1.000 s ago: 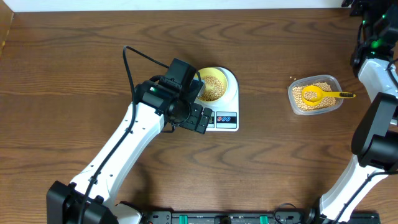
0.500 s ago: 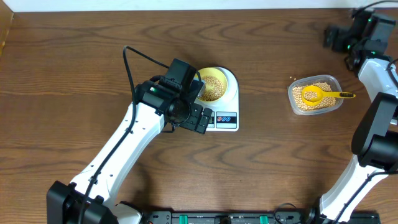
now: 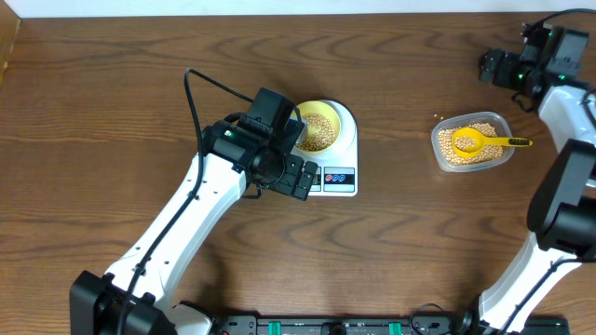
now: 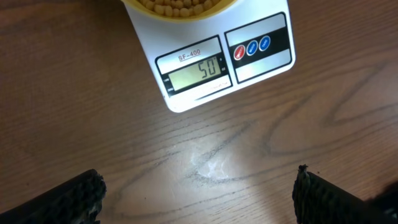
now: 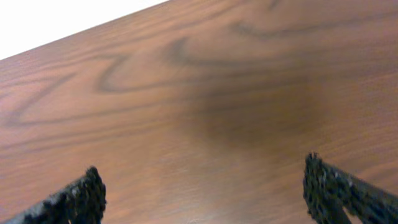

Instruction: Scoop item into bowl and weigh 50g on scale

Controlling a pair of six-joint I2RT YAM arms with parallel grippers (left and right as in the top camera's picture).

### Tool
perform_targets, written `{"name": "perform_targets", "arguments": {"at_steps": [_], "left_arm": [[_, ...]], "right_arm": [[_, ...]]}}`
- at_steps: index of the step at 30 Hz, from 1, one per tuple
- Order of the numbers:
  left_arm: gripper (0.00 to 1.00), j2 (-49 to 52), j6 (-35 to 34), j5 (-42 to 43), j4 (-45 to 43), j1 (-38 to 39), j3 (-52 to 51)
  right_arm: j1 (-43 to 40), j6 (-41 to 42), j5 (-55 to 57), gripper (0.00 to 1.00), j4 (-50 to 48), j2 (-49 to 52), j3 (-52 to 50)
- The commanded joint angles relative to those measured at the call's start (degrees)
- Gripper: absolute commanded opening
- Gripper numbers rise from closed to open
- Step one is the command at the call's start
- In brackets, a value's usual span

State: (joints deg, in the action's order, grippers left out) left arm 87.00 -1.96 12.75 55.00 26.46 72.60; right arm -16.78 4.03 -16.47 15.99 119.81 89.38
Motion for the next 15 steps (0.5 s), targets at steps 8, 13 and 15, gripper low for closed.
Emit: {"name": "perform_targets", "arguments": {"at_steps": [8, 13, 15], "left_arm": [[0.98, -0.09, -0.72, -0.57, -0.02, 0.13, -0.17], [0.98, -0.09, -0.72, -0.57, -0.02, 0.13, -0.17], [0.98, -0.09, -0.72, -0.57, -0.02, 0.13, -0.17]], "right_arm": [[-0.31, 4.09, -4.42, 0.99, 34.80, -21.00, 13.64], [2.49, 3.96, -4.57, 0.17, 43.71, -22.23, 12.57], [3.85, 3.21, -4.44, 0.01, 44.78, -21.66, 11.72]]}}
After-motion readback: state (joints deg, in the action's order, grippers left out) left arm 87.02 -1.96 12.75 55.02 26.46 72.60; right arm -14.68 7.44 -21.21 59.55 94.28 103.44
